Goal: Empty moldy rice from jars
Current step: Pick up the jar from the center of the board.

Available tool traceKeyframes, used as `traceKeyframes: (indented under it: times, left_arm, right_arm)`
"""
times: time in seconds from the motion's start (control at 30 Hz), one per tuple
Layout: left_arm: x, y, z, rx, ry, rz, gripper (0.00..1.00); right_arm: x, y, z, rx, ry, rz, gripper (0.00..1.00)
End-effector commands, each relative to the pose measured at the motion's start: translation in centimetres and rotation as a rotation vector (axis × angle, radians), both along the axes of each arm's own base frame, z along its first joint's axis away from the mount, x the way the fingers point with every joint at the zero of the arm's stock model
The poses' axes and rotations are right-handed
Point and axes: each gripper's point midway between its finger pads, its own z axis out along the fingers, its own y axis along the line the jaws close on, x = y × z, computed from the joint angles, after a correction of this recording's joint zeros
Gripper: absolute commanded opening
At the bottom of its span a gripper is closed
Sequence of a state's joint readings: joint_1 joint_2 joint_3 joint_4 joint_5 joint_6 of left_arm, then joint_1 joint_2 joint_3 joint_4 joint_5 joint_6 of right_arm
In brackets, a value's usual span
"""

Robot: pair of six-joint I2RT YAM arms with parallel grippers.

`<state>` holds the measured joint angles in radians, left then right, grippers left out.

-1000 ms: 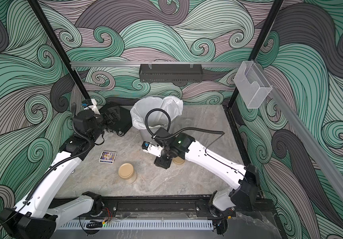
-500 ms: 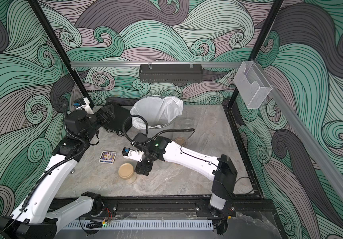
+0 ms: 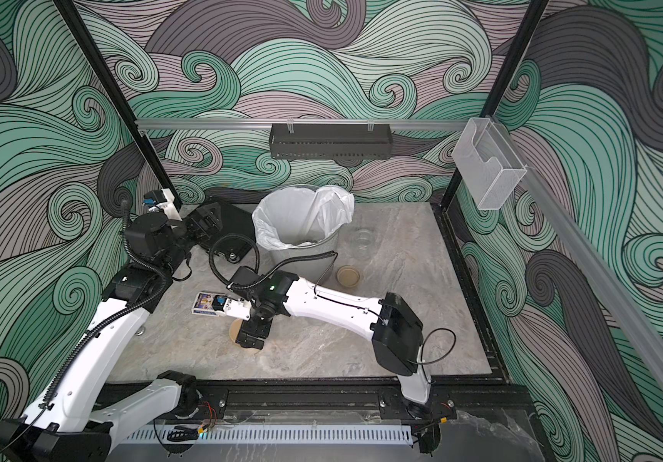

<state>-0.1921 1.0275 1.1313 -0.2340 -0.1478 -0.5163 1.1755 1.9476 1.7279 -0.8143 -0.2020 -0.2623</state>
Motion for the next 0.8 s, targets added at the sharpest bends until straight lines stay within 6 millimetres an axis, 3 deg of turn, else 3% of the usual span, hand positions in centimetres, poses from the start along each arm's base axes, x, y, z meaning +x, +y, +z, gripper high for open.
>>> traceKeyframes:
  times: [0.0,0.77]
  left_arm:
    - [-0.6,0.2,2.0,-0.015,-0.042,-0.002,0.99]
    - [-0.7,0.1,1.7,-0.026,-0.037,-0.005,0.99]
  right_arm:
    - [-0.2,1.1,0.1,0.016,0.012,0.002,0.99]
    - [0.1,2.2,-3.7,-0.048,0.047,-0.005,0.99]
